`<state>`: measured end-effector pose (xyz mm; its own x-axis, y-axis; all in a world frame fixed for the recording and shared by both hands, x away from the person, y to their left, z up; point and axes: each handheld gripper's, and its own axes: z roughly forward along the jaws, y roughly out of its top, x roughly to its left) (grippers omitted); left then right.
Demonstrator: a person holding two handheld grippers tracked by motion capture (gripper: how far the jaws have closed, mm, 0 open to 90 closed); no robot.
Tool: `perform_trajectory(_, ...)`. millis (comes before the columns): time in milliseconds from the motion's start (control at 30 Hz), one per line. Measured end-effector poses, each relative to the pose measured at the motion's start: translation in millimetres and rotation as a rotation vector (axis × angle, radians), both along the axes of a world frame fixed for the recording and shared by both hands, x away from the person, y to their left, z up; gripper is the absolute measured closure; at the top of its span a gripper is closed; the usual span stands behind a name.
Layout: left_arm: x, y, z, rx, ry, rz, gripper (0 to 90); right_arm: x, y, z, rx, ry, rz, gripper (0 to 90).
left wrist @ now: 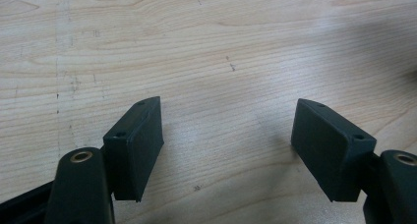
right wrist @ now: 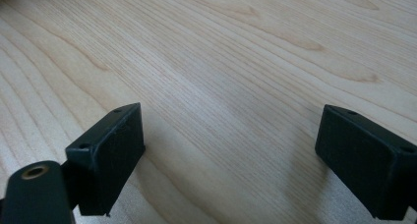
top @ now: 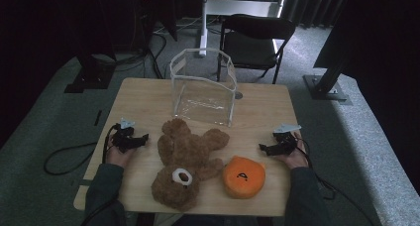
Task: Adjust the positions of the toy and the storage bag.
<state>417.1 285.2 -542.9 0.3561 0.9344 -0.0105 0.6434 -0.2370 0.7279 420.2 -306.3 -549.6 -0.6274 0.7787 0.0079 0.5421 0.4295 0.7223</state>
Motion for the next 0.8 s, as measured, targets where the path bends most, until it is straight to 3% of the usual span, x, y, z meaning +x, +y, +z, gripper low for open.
perform_trajectory(400, -0.7, -1.7, -0.1, 0.013, -0.001, 0.000, 28.5, -1.2, -0.6, 0.2, 0.005, -0.003, -0.005, 13.4)
perform_trajectory(567, -1.0, -2.4, -0.2, 0.022, -0.001, -0.001, 28.5, -1.8, -2.0, 0.5, 0.013, -0.013, -0.032, 19.0)
perform_trajectory(800, -1.4, -1.4, -0.2, 0.009, -0.001, 0.001, 28.5, -2.3, -1.0, 1.1, 0.012, -0.008, -0.054, 19.8)
